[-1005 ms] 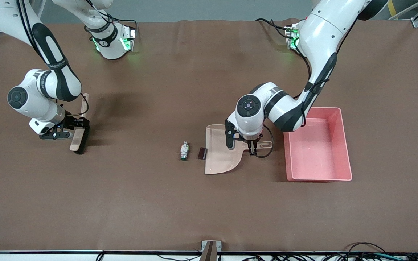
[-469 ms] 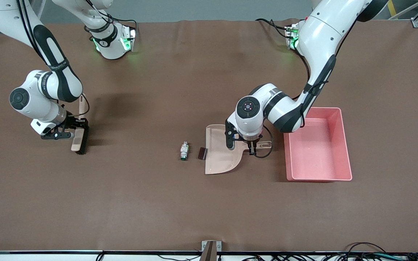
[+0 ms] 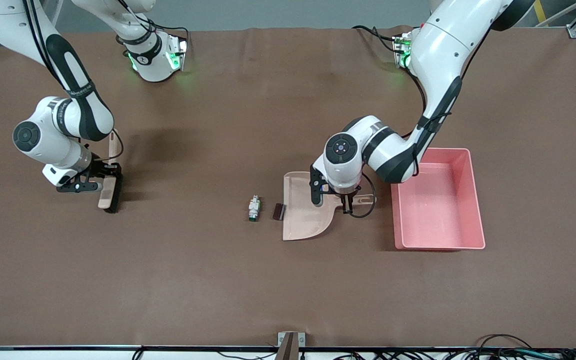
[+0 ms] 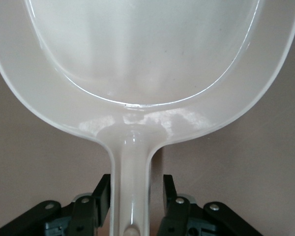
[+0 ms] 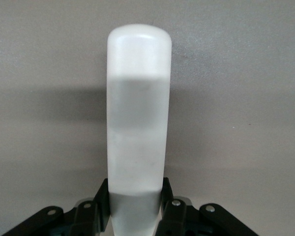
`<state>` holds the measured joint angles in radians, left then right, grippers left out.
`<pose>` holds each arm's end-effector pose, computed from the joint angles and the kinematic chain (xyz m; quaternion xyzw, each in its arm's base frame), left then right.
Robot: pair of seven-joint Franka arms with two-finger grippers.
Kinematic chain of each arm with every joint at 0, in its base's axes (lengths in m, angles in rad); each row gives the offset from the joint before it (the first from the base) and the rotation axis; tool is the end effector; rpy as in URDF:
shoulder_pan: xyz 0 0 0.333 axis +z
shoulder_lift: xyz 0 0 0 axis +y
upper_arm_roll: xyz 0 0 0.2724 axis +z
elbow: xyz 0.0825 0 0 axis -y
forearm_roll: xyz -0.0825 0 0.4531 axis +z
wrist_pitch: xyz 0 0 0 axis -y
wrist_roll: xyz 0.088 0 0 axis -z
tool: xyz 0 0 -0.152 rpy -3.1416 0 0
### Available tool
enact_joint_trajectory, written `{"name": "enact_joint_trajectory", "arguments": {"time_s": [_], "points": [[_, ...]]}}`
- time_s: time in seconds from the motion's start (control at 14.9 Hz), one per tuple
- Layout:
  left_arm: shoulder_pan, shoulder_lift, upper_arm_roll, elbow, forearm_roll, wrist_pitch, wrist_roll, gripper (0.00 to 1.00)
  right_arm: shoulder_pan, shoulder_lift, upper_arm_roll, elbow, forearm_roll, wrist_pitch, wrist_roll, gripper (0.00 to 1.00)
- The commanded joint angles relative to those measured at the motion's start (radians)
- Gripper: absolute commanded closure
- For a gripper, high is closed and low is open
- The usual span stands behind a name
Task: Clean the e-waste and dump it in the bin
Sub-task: 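Lift the brush with the right gripper and move it toward the switch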
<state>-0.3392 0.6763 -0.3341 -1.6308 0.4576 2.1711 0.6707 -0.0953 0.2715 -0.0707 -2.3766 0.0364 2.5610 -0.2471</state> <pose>0.5727 -0.4098 0.1110 -0.7075 0.7013 0.0409 0.0773 0.5068 -0.0885 0.0546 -0.9987 -0.0258 0.0422 0.0086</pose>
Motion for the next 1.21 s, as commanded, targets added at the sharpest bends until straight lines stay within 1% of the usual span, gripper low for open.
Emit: {"name": "enact_joint_trajectory", "arguments": {"time_s": [0.0,0.07,0.2,0.27,0.47,0.6,0.8,0.87,0.94,1.01,1.14], "points": [[-0.006,0.011,-0.002,0.016,0.019,0.004,0.0,0.56,0.008,-0.008,0.012,-0.012,0.019,-0.013,-0.009,1.0],[-0.006,0.012,-0.002,0.016,0.019,0.004,0.0,0.56,0.011,-0.012,0.023,0.0,0.026,-0.053,-0.004,1.0],[-0.006,0.016,-0.002,0.016,0.019,0.004,0.0,0.57,0.025,-0.021,0.051,0.065,0.118,-0.175,0.002,1.0],[-0.006,0.016,-0.002,0.016,0.021,0.004,0.0,0.58,0.028,-0.032,0.052,0.094,0.14,-0.229,0.003,1.0],[-0.006,0.016,-0.002,0.016,0.021,0.004,0.009,0.6,0.022,-0.054,0.051,0.193,0.14,-0.362,0.003,1.0],[-0.006,0.016,-0.002,0.017,0.021,0.004,0.009,0.63,0.02,-0.063,0.049,0.244,0.14,-0.425,-0.001,1.0],[-0.006,0.017,-0.002,0.017,0.021,0.004,0.01,0.67,0.032,-0.057,0.055,0.272,0.146,-0.423,0.003,1.0],[-0.007,0.017,-0.002,0.017,0.021,0.004,0.01,0.67,0.048,-0.054,0.057,0.272,0.17,-0.418,0.003,1.0],[-0.007,0.017,-0.002,0.017,0.021,0.004,0.012,0.69,0.089,-0.054,0.054,0.27,0.213,-0.413,0.005,1.0],[-0.006,0.016,-0.002,0.017,0.019,0.004,0.012,0.69,0.124,-0.054,0.051,0.27,0.232,-0.406,0.012,1.0],[-0.006,0.016,-0.002,0.017,0.019,0.004,0.013,0.69,0.146,-0.051,0.054,0.272,0.234,-0.409,0.083,1.0]]}}
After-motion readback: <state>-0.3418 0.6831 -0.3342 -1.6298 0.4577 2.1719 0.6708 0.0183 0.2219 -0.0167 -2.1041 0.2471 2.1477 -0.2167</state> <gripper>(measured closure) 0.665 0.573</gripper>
